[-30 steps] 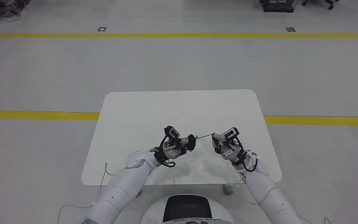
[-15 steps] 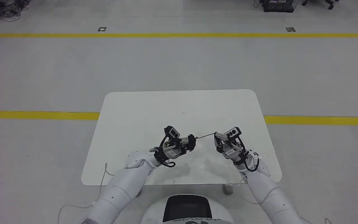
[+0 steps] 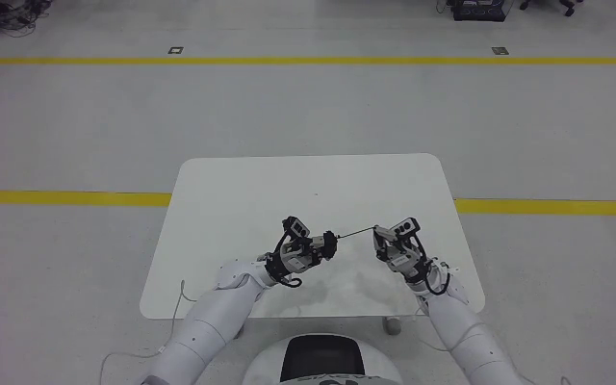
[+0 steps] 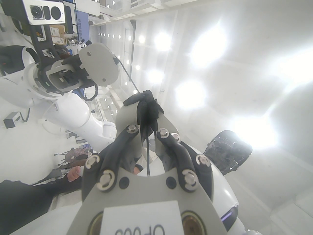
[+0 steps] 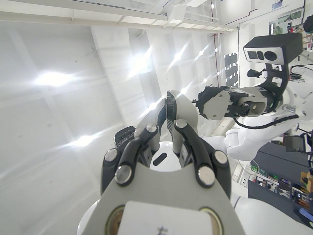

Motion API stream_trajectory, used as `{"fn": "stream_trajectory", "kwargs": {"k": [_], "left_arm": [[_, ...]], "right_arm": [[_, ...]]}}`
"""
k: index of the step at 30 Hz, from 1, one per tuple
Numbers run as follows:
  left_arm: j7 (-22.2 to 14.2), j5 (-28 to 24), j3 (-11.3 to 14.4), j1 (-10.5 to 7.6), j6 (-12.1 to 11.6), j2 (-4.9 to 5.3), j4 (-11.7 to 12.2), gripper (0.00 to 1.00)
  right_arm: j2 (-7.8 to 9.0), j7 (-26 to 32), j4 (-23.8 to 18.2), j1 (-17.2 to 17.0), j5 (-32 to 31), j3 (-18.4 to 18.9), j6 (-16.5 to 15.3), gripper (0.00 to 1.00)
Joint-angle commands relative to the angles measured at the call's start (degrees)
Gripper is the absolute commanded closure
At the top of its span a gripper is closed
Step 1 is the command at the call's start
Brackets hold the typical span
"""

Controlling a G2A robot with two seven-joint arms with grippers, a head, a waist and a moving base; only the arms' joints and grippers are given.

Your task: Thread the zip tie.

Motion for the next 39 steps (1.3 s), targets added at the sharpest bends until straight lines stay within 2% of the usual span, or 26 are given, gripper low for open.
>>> {"fn": "stream_trajectory", "kwargs": {"k": [1,14,15,16,26,29,32,34,39], "left_arm": [[0.0,0.0,0.0,0.0,0.0,0.0,0.0,1.0],[0.0,0.0,0.0,0.0,0.0,0.0,0.0,1.0],[0.0,0.0,0.0,0.0,0.0,0.0,0.0,1.0],[0.0,0.0,0.0,0.0,0.0,0.0,0.0,1.0],[0.0,0.0,0.0,0.0,0.0,0.0,0.0,1.0],[2.35,0.87,0.19,0.56,0.87,0.17,-1.72,1.0],[3.82,1.38,-0.81,1.14,0.97,0.64,-2.6,1.0],[5.01,1.61,-1.54,1.59,0.76,0.94,-3.05,1.0],[5.5,1.78,-1.86,1.9,0.94,1.14,-3.44,1.0]], "right_arm": [[0.03,0.0,0.07,0.02,0.12,0.24,-0.11,1.0],[1.26,0.0,-2.34,-1.92,2.11,5.7,-0.27,1.0],[1.35,0.0,-2.96,-2.16,1.85,5.73,0.36,0.72],[1.46,0.0,-3.62,-2.4,1.09,5.65,0.76,0.0],[1.51,0.0,-4.39,-2.77,0.76,5.52,0.93,0.0],[1.68,-2.28,-5.66,-3.21,0.57,6.56,0.48,0.0],[2.19,-3.62,-6.84,-4.13,-0.65,9.03,-1.72,0.0],[2.56,-5.7,-7.63,-4.79,-3.94,10.6,-5.66,0.0],[2.69,-6.16,-8.17,-5.12,-5.18,10.96,-6.05,0.0]]}}
